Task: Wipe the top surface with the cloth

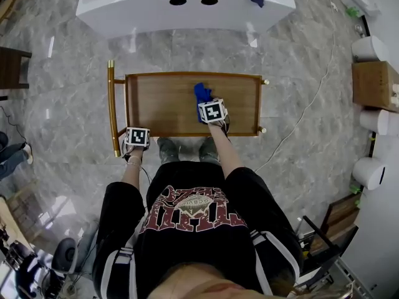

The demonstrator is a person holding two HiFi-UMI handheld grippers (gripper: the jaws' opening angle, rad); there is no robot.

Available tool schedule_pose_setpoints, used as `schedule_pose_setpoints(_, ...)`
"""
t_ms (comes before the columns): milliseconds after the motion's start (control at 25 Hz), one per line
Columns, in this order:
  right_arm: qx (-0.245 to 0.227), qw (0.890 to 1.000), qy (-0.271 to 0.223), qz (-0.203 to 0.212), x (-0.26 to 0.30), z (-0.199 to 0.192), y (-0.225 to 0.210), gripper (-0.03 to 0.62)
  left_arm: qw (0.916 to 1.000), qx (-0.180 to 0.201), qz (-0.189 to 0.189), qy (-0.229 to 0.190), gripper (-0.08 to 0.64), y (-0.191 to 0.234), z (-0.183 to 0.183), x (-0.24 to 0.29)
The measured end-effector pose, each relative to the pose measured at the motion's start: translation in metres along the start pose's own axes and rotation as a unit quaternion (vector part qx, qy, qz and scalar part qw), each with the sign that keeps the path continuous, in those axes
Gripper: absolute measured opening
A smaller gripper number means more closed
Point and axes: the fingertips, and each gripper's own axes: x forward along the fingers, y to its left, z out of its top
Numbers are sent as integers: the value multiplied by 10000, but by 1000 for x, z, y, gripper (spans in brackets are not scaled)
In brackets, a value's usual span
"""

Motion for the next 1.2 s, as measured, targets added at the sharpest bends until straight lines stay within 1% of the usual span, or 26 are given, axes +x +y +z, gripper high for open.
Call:
schedule_pose_setpoints(160,56,10000,-12,-53,-6,-4,-11,106,10000,-1,39,-32,49,-1,1,-2)
schedule_pose_setpoints(280,43,9999,-27,-89,-9,-4,-19,106,9999,-115,11,-61,49,0,0,1)
schedule_pose_setpoints(400,115,9998,12,-137,-10,-8,-27,106,9999,-103,9,-12,49,-2,1,0)
schedule_pose_setpoints(520,179,9997,16,-167,-14,-11,-34,106,9994,-283,-168,122,49,-10,-8,1)
schedule_pose_setpoints(640,210,9995,20,-244,-17,-15,-46,106,9998,-178,96,-54,49,1,-3,4)
schedule_pose_setpoints(760,275,9992,15,-306,-22,-19,-57,106,9998,-139,95,-59,49,1,0,0)
schedule_pose_setpoints(1200,522,9973,-49,-508,-37,-31,-96,106,9995,-269,156,-13,49,2,-2,3)
